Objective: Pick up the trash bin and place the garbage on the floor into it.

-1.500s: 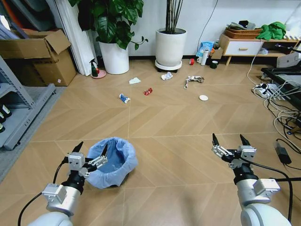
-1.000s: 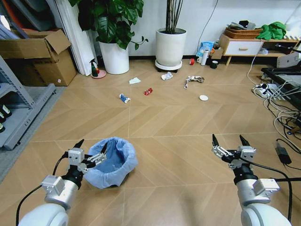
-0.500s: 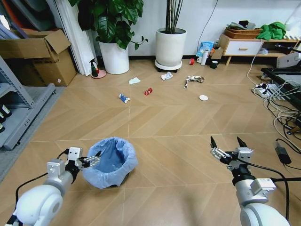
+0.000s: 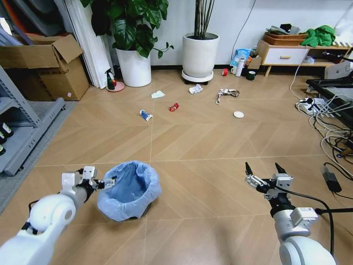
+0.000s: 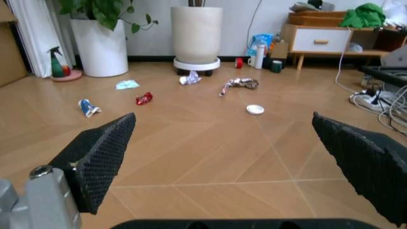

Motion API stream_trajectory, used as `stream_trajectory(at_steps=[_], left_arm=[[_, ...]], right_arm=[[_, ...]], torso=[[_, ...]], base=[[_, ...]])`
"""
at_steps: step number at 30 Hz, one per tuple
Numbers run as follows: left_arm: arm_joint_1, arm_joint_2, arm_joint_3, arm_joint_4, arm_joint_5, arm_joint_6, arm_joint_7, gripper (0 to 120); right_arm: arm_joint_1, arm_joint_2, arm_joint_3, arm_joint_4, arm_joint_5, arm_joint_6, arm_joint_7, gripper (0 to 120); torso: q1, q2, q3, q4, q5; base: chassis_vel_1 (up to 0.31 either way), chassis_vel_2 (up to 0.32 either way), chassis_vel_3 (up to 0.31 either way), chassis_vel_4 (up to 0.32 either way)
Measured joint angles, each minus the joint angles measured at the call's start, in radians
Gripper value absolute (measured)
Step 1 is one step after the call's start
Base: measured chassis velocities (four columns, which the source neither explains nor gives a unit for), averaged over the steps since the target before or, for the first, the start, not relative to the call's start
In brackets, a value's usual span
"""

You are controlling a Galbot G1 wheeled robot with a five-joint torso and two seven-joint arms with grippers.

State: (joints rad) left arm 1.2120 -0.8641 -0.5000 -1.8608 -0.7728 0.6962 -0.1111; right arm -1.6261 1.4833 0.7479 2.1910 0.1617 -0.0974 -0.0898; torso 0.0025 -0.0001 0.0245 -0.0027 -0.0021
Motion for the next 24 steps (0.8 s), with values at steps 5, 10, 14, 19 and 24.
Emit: stream_trajectory(at_steps=[5,10,14,19,24], left_arm=[[-0.05,0.019,0.049,0.091,0.001,0.007,0.04,100],[-0.079,0.014,0.079,0.134,-0.001,0.011,0.046,100],[-0.101,0.01,0.096,0.164,0.0,0.013,0.052,100],[-0.124,0.008,0.116,0.188,0.005,0.023,0.061,99],[-0.134,0.007,0.124,0.202,0.018,0.031,0.064,82]], right_arm=[[0.002,0.012,-0.011,-0.011,-0.008,0.004,-0.001,100],[0.0,0.012,-0.011,-0.013,-0.008,0.005,-0.001,100],[-0.001,0.011,-0.011,-0.015,-0.008,0.008,-0.002,100],[-0.003,0.013,-0.016,-0.021,-0.014,0.016,-0.004,100],[-0.001,0.015,-0.026,-0.021,-0.016,0.017,-0.005,100]], torso=[[0.0,0.0,0.0,0.0003,-0.0002],[0.0,0.0,0.0,0.0002,0.0],[0.0,0.0,0.0,0.0001,0.0001],[0.0,0.0,0.0,0.0001,0.0002],[0.0,0.0,0.0,0.0001,0.0001]], base=[[0.0,0.0,0.0,0.0],[0.0,0.0,0.0,0.0],[0.0,0.0,0.0,0.0],[0.0,0.0,0.0,0.0],[0.0,0.0,0.0,0.0]])
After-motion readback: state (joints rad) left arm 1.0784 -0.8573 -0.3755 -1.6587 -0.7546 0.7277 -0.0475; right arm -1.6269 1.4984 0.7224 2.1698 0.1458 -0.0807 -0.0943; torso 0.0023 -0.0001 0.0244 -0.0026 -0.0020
